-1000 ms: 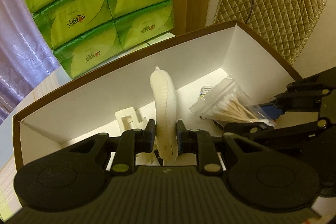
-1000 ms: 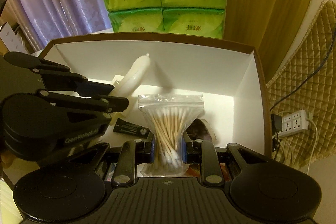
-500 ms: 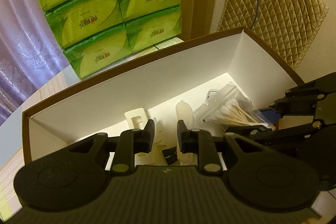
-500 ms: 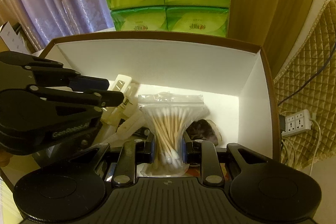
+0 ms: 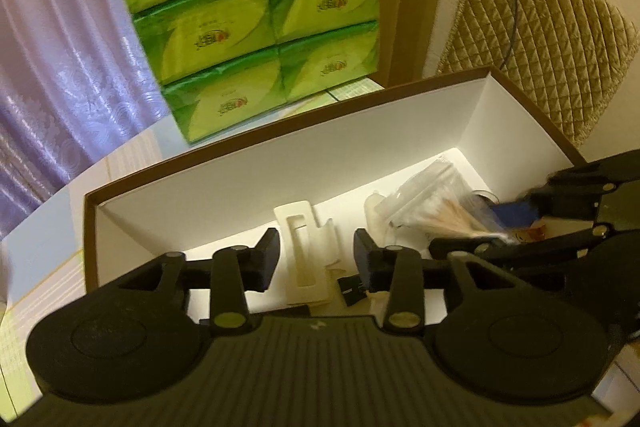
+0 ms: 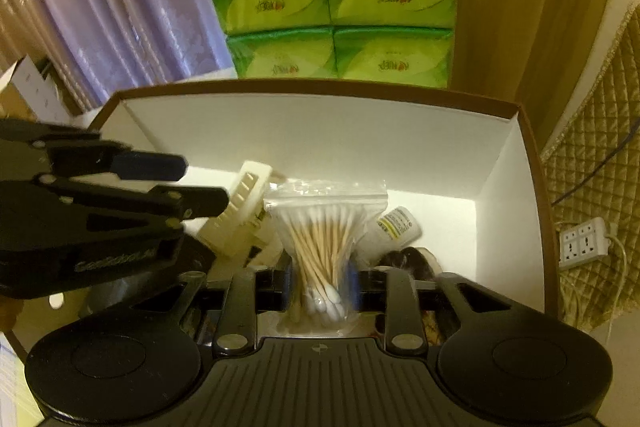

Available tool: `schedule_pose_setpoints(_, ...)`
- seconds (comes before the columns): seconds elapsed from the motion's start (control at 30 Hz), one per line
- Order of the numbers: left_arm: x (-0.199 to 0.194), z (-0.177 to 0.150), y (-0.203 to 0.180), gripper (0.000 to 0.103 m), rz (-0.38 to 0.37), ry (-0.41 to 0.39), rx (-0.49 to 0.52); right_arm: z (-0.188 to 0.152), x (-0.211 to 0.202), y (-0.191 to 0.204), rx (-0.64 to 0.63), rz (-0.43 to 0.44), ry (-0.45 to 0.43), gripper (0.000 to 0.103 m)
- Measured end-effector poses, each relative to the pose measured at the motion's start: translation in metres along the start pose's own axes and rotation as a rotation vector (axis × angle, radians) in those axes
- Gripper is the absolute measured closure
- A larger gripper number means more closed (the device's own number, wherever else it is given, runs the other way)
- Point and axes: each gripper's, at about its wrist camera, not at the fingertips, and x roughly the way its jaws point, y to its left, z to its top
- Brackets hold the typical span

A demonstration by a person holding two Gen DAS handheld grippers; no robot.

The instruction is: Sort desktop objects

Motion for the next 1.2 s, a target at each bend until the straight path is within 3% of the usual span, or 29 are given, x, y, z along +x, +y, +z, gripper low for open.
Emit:
schedule_pose_setpoints(0.03,-0.002,-0.001,0.003,0.065,0.017,-0.003,-0.012,-0.001,-0.002,0.0,-0.003,-0.012,-0.015,0.028)
schedule_pose_setpoints(0.07,-0.004,-0.002,0.006,0.063,0.022,-0.005,-0.022,-0.001,-0.004,0.0,-0.011,-0.009,-0.032,0.022)
schedule_pose_setpoints(0.17,-0.013,-0.007,0.014,0.058,0.006,-0.008,-0.059,-0.004,-0.011,0.001,-0.016,0.013,-0.042,0.014)
schedule_pose_setpoints(0.23,-0.022,-0.011,0.016,0.045,0.014,-0.024,-0.073,-0.007,-0.018,0.002,-0.023,0.014,-0.057,0.007)
schedule_pose_setpoints(0.3,-0.033,-0.015,0.017,0.038,0.027,-0.044,-0.077,-0.011,-0.026,0.004,-0.038,0.013,-0.072,0.002)
schedule_pose_setpoints(0.6,-0.079,-0.036,0.014,0.016,0.085,-0.139,-0.095,-0.031,-0.054,0.013,-0.07,0.0,-0.103,0.002)
schedule_pose_setpoints(0.87,-0.109,-0.057,0.007,0.01,0.121,-0.177,-0.112,-0.047,-0.08,0.02,-0.061,0.0,-0.135,0.002)
schedule_pose_setpoints(1.0,-0.123,-0.071,0.003,0.001,0.155,-0.196,-0.138,-0.058,-0.098,0.02,-0.031,-0.006,-0.168,0.002)
schedule_pose_setpoints(1.2,-0.149,-0.097,-0.01,0.001,0.2,-0.226,-0.168,-0.078,-0.12,0.019,0.027,-0.02,-0.189,0.002)
